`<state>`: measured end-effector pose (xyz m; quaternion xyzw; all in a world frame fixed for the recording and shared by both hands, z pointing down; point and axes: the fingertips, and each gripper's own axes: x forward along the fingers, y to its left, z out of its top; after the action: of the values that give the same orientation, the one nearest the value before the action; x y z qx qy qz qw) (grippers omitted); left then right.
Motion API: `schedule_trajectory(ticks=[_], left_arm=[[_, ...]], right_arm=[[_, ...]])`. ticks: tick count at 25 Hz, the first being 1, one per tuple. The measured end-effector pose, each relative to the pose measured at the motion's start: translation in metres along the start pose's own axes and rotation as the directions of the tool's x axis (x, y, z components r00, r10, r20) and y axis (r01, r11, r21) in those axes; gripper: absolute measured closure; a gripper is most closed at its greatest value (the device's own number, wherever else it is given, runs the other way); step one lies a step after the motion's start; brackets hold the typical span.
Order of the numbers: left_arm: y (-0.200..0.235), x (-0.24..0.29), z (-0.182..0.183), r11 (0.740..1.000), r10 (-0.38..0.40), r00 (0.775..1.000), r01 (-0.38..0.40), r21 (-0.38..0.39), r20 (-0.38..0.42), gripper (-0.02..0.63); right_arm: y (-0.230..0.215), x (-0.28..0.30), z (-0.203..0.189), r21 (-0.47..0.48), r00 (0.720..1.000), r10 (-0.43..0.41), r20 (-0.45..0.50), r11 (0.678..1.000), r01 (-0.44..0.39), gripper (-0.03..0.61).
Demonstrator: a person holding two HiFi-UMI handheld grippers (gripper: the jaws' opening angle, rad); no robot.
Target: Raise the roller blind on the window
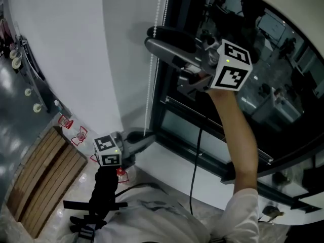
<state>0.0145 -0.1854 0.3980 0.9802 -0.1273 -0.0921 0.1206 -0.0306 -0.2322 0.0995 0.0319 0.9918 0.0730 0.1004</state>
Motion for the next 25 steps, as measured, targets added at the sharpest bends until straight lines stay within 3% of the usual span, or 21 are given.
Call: schedule_trajectory(ticks=[5, 11, 15, 22, 25], left_arm=[[0.0, 0.0, -0.002, 1.0, 0.002, 1.0, -0.002, -0.003, -0.003, 0.615], [0.002, -0.002, -0.002, 1.0, 0.009, 1.0, -0.009, -0.006, -0.003, 0.615], [0.002, -0.002, -0.002, 1.0, 0.013, 1.0, -0.013, -0.008, -0.003, 0.615], [0.001, -0.003, -0.006, 1.0, 0.013, 1.0, -0.013, -0.021, -0.005, 0.615], [0.001, -0.002, -0.008, 1.0, 0.009, 1.0, -0.009, -0.026, -0.009, 0.615]], right_arm=[[-0.004, 0.008, 0.051, -0.094, 1.0, 0.005, 0.028, 0.996, -0.003, 0.46], [-0.005, 0.013, 0.074, -0.137, 0.999, 0.014, 0.036, 0.99, -0.008, 0.467], [-0.001, 0.014, 0.077, -0.154, 0.999, 0.007, 0.044, 0.988, -0.001, 0.548], [-0.003, 0.011, 0.071, -0.007, 0.999, 0.008, 0.039, 1.0, -0.008, 0.568], [-0.004, 0.007, 0.066, 0.009, 0.999, 0.004, 0.046, 1.0, -0.004, 0.574]])
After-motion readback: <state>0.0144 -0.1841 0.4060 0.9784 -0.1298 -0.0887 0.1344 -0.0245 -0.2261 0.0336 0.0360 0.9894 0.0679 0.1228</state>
